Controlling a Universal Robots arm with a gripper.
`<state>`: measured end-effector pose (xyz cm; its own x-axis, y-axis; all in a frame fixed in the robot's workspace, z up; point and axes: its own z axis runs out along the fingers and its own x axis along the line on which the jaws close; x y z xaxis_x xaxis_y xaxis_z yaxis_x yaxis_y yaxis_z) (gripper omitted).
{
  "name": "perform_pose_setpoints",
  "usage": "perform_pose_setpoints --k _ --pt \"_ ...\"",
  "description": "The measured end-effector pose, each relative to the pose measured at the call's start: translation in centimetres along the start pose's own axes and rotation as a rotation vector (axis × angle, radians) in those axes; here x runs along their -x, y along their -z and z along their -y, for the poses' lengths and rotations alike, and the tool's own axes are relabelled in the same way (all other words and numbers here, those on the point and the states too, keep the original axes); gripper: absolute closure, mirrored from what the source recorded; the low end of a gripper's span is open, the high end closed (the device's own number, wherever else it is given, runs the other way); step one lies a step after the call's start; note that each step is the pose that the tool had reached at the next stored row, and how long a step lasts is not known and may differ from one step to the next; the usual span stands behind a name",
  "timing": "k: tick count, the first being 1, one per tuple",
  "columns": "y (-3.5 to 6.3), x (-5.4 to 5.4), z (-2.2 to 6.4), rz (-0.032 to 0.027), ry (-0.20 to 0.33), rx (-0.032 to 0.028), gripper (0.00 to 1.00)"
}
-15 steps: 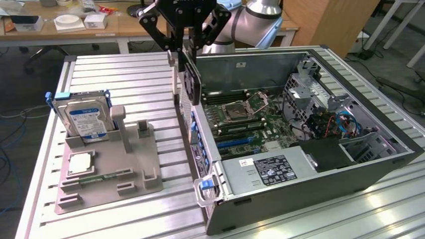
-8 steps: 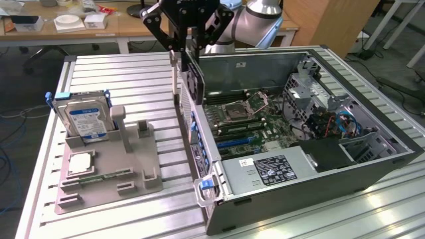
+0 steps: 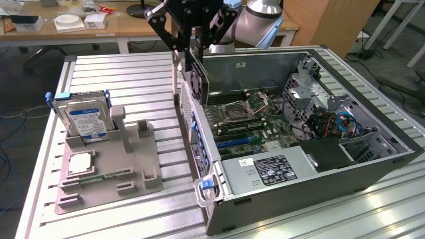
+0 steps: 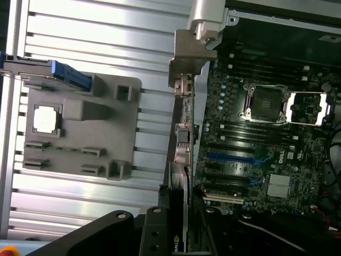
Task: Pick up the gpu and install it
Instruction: 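Pick up the gpu and move the gpu toward the slot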
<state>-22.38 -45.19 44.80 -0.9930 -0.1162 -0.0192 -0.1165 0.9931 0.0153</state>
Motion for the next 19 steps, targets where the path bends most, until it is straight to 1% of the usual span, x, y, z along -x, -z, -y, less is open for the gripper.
perform_pose_setpoints --k 12,17,19 --pt "-0.02 1.0 0.12 -0.0003 0.015 0.0003 0.74" --pt "-0.03 1.6 0.19 -0.0002 0.013 0.0003 0.74" --pt "-0.03 1.7 0.20 0.0000 0.003 0.0001 0.74"
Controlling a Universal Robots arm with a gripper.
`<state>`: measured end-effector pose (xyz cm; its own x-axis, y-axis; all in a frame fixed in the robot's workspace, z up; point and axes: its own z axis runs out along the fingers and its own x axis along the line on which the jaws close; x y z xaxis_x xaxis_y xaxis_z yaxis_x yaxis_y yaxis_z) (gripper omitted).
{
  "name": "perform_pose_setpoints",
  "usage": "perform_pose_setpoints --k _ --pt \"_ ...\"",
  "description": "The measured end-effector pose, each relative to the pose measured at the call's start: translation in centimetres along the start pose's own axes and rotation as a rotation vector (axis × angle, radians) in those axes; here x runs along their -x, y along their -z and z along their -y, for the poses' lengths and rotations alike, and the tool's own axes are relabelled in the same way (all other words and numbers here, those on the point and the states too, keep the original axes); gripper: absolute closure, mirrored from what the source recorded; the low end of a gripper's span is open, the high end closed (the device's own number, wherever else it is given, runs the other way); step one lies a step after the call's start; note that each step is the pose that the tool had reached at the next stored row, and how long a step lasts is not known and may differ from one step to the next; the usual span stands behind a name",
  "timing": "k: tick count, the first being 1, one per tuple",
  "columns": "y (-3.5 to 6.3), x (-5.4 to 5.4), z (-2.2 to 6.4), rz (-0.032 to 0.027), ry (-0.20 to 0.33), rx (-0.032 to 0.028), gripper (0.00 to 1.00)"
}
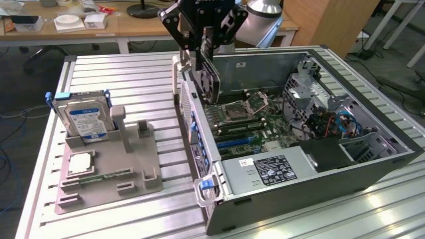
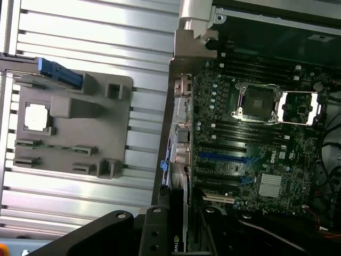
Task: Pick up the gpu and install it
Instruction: 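Pick up the gpu and move the gpu toward the slot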
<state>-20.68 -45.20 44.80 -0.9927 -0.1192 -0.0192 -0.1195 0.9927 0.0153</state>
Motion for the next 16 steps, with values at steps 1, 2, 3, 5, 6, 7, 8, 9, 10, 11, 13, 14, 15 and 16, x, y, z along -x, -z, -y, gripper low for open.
perform_pose_setpoints --k 1,2,3,5,6,7,8,9,10,11,13,14,15,16 --pt "0.00 0.01 0.00 0.0001 -0.009 -0.0002 0.74" --pt "0.00 0.02 0.00 0.0003 -0.018 -0.0004 0.74" --pt "-0.01 0.03 0.00 0.0004 -0.029 -0.0006 0.74" --pt "-0.01 0.04 0.01 0.0008 -0.053 -0.0010 0.74" --pt "-0.02 0.04 0.01 0.0010 -0.065 -0.0012 0.74" --pt "-0.02 0.04 0.01 0.0012 -0.078 -0.0015 0.74" --pt "-0.02 0.05 0.01 0.0013 -0.089 -0.0018 0.74" --pt "-0.03 0.10 0.00 0.0015 -0.096 -0.0018 0.74" --pt "-0.03 0.20 0.01 0.0015 -0.099 -0.0019 0.74" --pt "-0.03 0.30 0.03 0.0015 -0.102 -0.0020 0.74" --pt "-0.04 0.39 0.05 0.0018 -0.114 -0.0022 0.74" --pt "-0.04 0.48 0.06 0.0018 -0.118 -0.0023 0.74" --pt "-0.04 0.58 0.07 0.0018 -0.122 -0.0024 0.74" --pt "-0.05 0.68 0.08 0.0019 -0.125 -0.0023 0.74"
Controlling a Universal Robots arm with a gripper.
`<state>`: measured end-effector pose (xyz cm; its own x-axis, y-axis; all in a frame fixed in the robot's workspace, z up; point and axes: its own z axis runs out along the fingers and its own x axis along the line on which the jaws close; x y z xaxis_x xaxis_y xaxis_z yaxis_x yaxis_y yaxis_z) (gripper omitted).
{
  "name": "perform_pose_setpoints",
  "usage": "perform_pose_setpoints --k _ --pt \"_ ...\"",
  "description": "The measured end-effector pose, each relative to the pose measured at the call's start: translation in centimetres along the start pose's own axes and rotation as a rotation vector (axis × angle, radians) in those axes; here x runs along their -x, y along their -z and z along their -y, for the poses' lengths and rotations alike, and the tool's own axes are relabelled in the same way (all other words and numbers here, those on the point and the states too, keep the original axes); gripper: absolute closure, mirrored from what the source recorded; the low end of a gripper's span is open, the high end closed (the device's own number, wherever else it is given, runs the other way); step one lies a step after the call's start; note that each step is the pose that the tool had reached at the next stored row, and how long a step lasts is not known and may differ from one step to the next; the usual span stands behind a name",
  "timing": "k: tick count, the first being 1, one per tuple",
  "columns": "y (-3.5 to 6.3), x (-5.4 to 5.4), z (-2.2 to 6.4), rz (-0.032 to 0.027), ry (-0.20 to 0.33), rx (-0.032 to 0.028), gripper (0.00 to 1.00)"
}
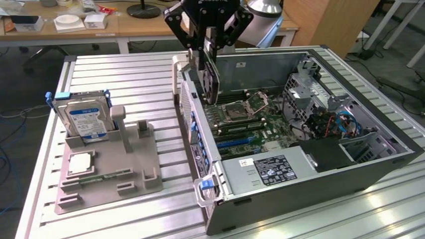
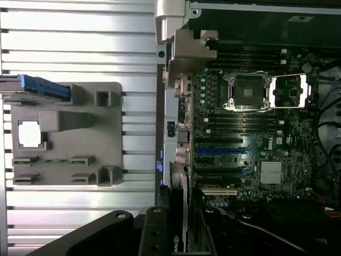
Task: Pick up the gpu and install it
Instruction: 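Pick up the gpu and move the gpu toward the slot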
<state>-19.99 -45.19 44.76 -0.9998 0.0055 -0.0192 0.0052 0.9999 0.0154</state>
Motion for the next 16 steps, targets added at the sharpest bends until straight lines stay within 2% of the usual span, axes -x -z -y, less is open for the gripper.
perform_pose_setpoints --k 16 --pt "-0.03 1.7 -0.01 0.0001 -0.010 -0.0003 0.74"
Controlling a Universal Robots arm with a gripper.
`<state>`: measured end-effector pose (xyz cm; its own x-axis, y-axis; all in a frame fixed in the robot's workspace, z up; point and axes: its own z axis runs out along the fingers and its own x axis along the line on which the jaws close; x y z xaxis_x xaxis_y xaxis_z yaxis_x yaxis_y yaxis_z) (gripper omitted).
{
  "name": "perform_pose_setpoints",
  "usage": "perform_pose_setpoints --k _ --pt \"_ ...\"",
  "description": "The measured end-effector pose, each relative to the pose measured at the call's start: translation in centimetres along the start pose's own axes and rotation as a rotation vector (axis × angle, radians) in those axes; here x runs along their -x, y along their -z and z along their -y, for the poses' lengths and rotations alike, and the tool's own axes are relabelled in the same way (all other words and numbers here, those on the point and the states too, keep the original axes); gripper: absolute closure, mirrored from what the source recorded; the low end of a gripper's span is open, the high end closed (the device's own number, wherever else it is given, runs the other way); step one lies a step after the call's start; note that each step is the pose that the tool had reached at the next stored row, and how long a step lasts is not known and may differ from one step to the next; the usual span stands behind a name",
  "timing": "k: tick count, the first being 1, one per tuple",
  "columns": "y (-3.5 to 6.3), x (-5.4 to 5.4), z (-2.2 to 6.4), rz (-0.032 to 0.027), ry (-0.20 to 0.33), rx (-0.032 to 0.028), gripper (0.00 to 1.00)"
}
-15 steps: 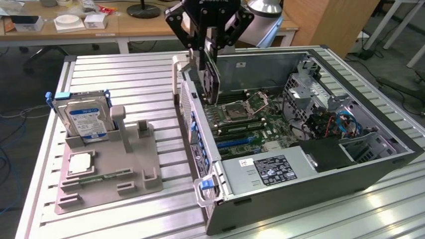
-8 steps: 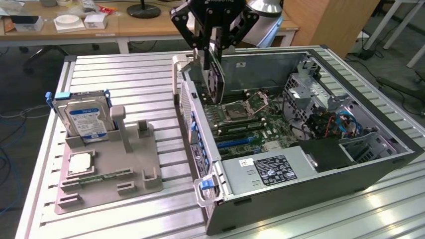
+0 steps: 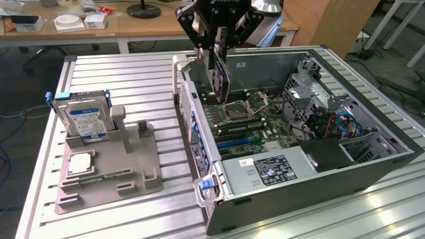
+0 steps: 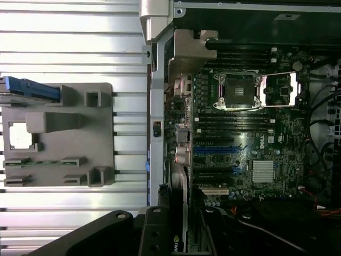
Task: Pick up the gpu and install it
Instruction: 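Pick up the gpu and move the gpu toward the slot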
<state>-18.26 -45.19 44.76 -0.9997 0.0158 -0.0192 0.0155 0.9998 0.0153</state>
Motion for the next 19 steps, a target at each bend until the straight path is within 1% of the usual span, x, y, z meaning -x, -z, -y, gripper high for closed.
perform_pose_setpoints --k 19 --pt "-0.04 2.1 -0.03 0.0001 0.000 0.0000 0.74"
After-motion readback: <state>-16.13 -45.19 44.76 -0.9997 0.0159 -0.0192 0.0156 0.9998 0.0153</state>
